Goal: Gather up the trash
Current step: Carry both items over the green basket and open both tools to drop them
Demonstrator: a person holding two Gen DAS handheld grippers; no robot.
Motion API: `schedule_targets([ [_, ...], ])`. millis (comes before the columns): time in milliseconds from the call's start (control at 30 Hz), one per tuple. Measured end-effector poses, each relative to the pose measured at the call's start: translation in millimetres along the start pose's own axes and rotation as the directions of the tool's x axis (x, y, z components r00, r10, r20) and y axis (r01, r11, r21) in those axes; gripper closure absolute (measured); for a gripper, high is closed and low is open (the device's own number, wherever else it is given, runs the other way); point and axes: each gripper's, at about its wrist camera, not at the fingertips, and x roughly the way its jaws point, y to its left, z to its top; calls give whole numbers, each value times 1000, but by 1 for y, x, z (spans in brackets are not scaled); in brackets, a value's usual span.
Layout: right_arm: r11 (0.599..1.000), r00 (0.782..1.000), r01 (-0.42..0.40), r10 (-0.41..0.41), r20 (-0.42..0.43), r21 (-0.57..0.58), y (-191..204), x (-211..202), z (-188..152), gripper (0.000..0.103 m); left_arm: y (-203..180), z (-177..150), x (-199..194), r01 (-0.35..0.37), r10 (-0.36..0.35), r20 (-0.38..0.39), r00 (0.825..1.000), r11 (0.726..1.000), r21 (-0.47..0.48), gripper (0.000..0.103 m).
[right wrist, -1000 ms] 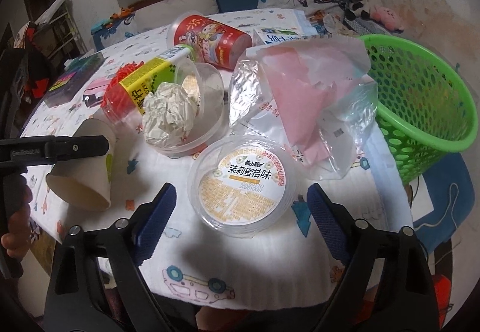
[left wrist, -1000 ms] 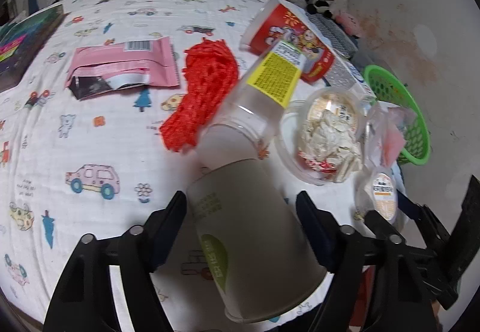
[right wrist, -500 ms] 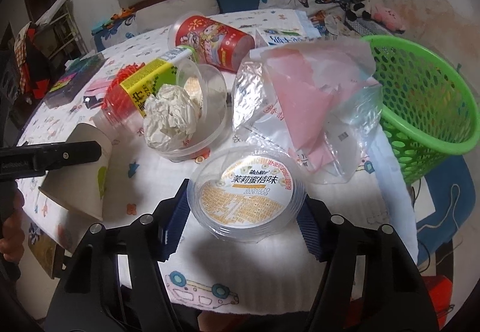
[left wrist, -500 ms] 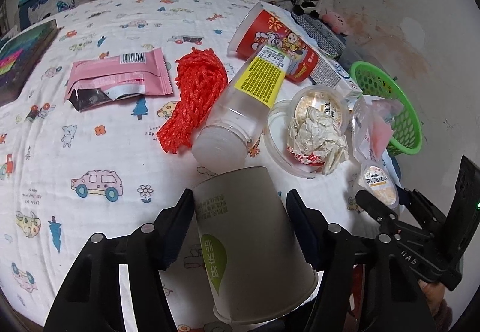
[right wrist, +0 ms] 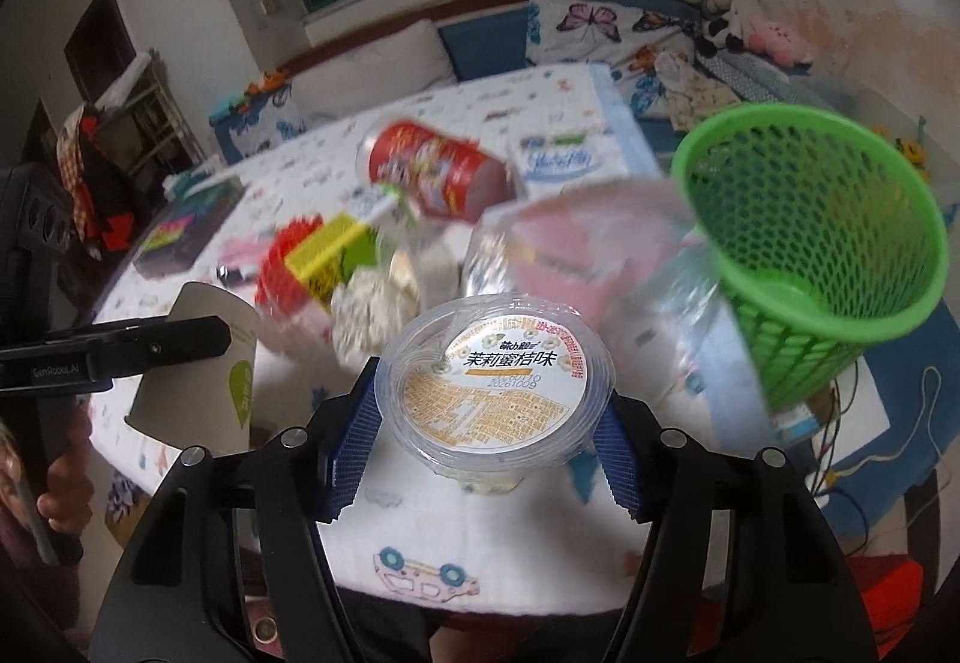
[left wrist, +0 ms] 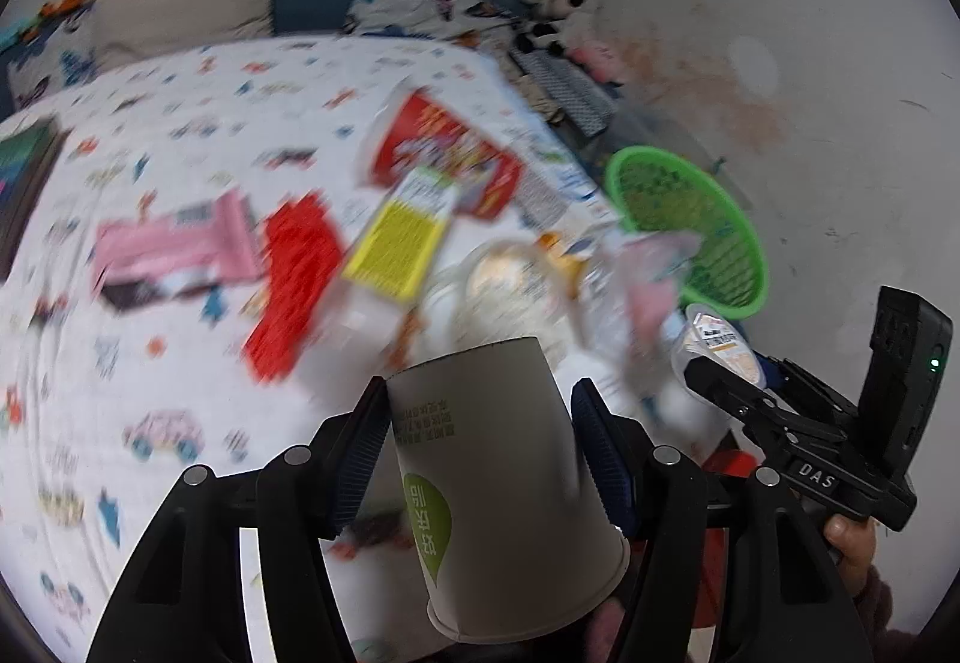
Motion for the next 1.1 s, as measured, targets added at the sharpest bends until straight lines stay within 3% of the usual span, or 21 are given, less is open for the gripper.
schedule_targets([
  [233,993,994,93,-97,59,69,-52,-13,35,38,-48,51,7,74,-79,41,996,991,109,43],
  [467,976,983,174,-181,39,131,-105,3,55,38,-97,98,30,136,-145,41,989,975,178,43],
  [900,949,970,242,-238,-44,204,-170,33,54,38,-169,156,106,202,-203,-23,979,949,241,43],
  [1100,943,964,266,-264,-38,199,-174,30,51,26,-188,167,145,201,-194,-55,980,948,248,43],
])
